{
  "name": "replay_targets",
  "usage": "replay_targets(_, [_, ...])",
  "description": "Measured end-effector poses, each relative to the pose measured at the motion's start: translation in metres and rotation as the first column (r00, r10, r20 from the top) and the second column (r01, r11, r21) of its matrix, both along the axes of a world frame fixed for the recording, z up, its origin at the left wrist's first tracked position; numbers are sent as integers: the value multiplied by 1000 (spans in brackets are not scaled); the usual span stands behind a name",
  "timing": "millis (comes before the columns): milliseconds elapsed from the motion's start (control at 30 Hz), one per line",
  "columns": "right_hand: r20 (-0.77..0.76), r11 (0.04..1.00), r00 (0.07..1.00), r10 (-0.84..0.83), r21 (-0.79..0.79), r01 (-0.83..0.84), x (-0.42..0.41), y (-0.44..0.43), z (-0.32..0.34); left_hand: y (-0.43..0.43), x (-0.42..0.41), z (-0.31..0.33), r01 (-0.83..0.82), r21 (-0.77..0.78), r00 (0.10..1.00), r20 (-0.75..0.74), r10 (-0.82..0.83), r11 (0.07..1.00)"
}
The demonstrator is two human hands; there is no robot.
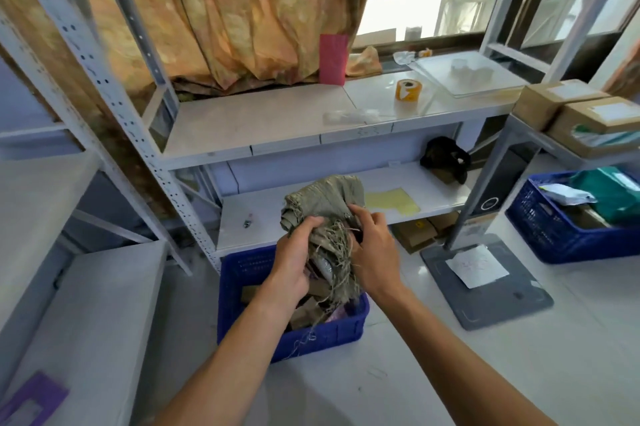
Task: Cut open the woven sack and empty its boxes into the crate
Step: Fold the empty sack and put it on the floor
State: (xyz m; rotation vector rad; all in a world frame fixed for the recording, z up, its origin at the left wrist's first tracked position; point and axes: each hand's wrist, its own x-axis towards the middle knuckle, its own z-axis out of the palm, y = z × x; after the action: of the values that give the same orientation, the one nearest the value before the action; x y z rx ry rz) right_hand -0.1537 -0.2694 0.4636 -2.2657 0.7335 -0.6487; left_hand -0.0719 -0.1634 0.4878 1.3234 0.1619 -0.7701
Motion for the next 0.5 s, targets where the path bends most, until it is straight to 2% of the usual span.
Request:
replay_targets(233, [143,989,982,-127,88,115,-34,-94,7,-87,-35,9,-53,-166,994,-99,37,985])
replay_targets(367, [72,996,993,-93,1,93,-42,-139,18,-121,-37,10,-91,-181,995,-44,85,979])
replay_targets(500, [-52,997,996,-69,14,70,-45,-157,10,-137,-37,7,-178,-206,981,-120,155,962])
